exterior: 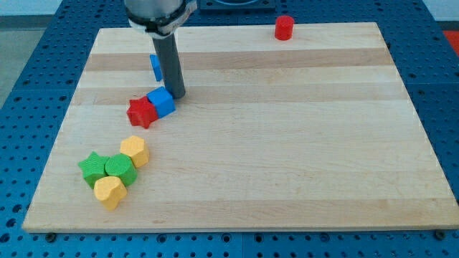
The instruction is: Push the blue cube to the left side
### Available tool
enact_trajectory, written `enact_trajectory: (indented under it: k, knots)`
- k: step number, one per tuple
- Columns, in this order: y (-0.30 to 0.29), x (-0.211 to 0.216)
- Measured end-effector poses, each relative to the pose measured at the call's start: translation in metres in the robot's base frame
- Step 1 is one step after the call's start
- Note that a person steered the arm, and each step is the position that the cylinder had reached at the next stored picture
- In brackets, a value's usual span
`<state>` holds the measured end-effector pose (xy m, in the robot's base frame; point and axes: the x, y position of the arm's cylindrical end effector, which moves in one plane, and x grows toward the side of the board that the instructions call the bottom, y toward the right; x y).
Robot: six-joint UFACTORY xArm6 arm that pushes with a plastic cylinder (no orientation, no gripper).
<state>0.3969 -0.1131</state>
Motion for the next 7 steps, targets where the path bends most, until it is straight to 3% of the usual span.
enact_trajectory:
  k: [3,4,5,7]
  knots:
    - [0.004,0.071]
    - [0.045,0.023]
    - [0.060,0.010]
    - [0.021,0.070]
